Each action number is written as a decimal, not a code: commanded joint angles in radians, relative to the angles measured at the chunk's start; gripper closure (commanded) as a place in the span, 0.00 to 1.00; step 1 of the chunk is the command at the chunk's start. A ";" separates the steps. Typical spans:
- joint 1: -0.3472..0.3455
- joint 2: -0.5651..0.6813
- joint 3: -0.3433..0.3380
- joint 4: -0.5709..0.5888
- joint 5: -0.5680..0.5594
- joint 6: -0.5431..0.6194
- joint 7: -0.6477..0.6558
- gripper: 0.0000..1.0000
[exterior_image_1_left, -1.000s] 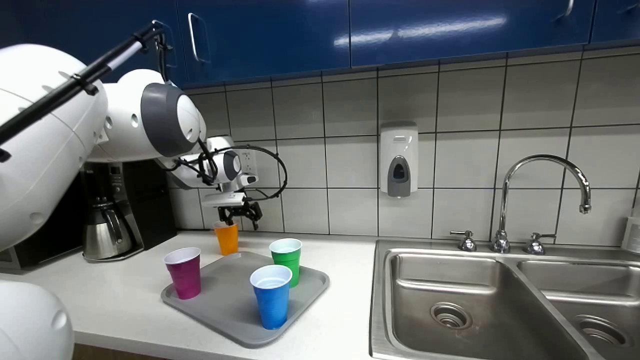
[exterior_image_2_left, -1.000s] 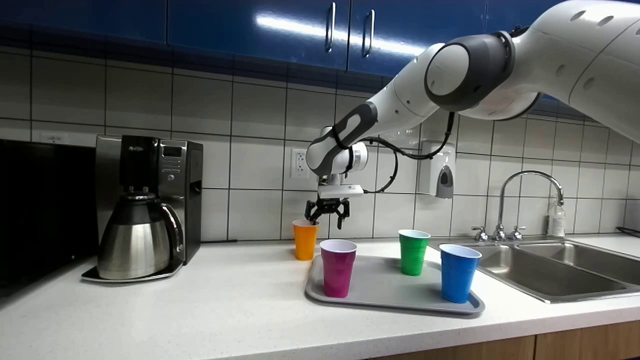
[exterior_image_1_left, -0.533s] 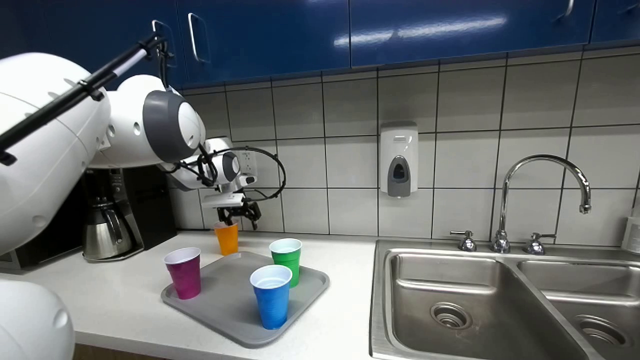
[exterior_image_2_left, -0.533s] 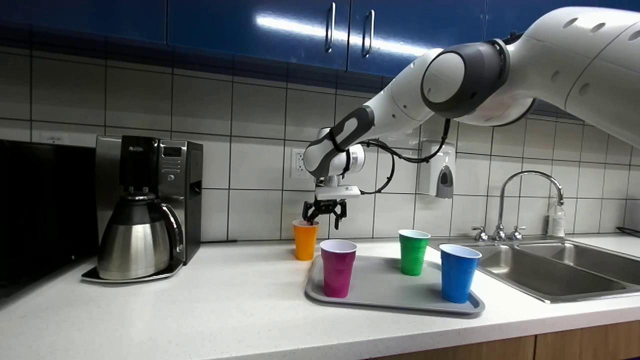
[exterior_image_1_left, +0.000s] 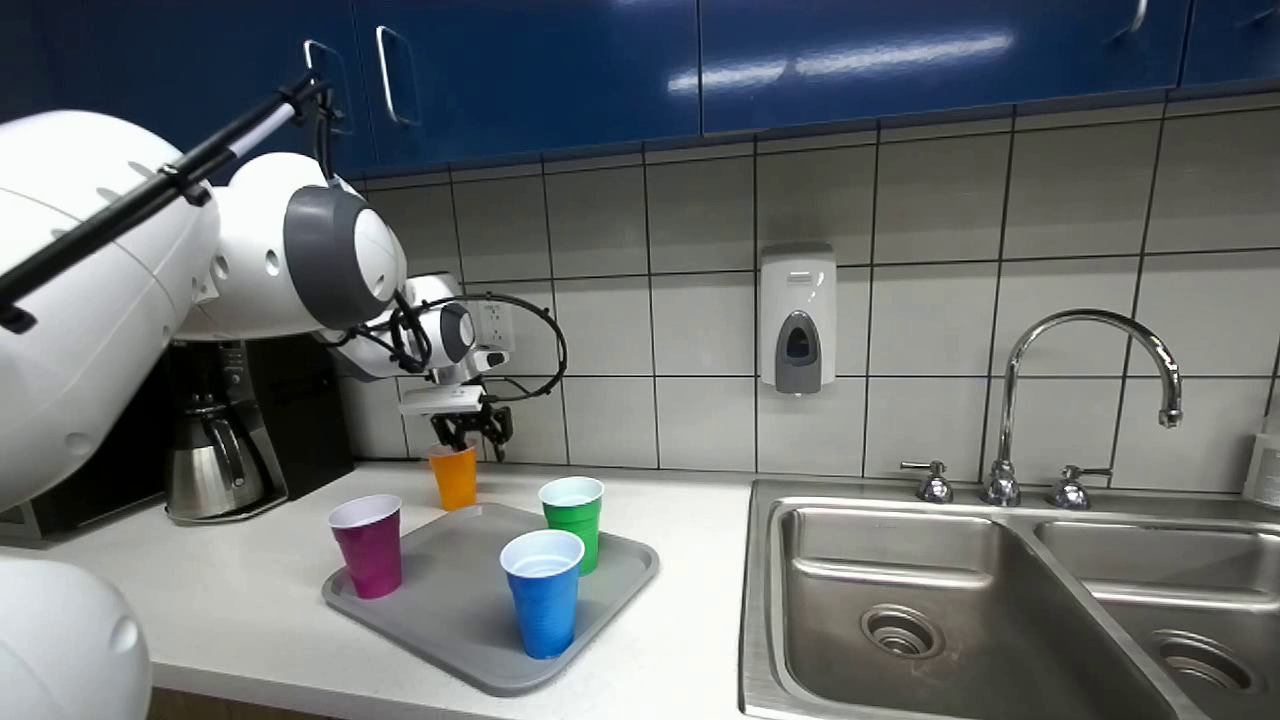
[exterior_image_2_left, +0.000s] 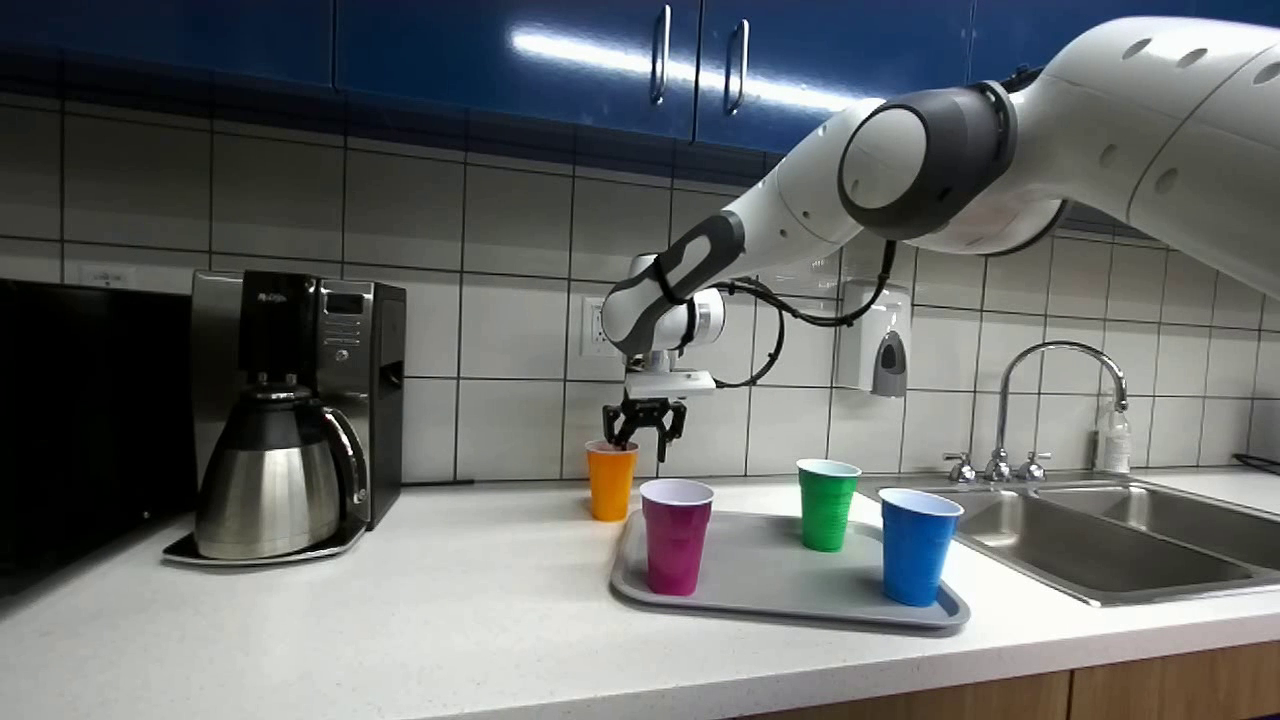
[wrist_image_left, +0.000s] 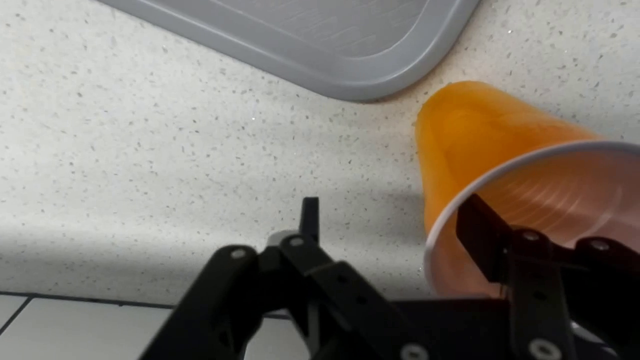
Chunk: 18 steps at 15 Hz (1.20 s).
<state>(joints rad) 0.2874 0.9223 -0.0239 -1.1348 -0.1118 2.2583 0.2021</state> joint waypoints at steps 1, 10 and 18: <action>0.007 0.016 -0.001 0.035 -0.014 -0.003 0.020 0.58; 0.016 0.007 0.002 0.025 -0.012 0.001 0.022 0.99; 0.016 -0.009 0.012 0.020 -0.003 0.012 0.015 0.99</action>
<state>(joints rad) 0.3048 0.9217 -0.0210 -1.1222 -0.1116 2.2650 0.2021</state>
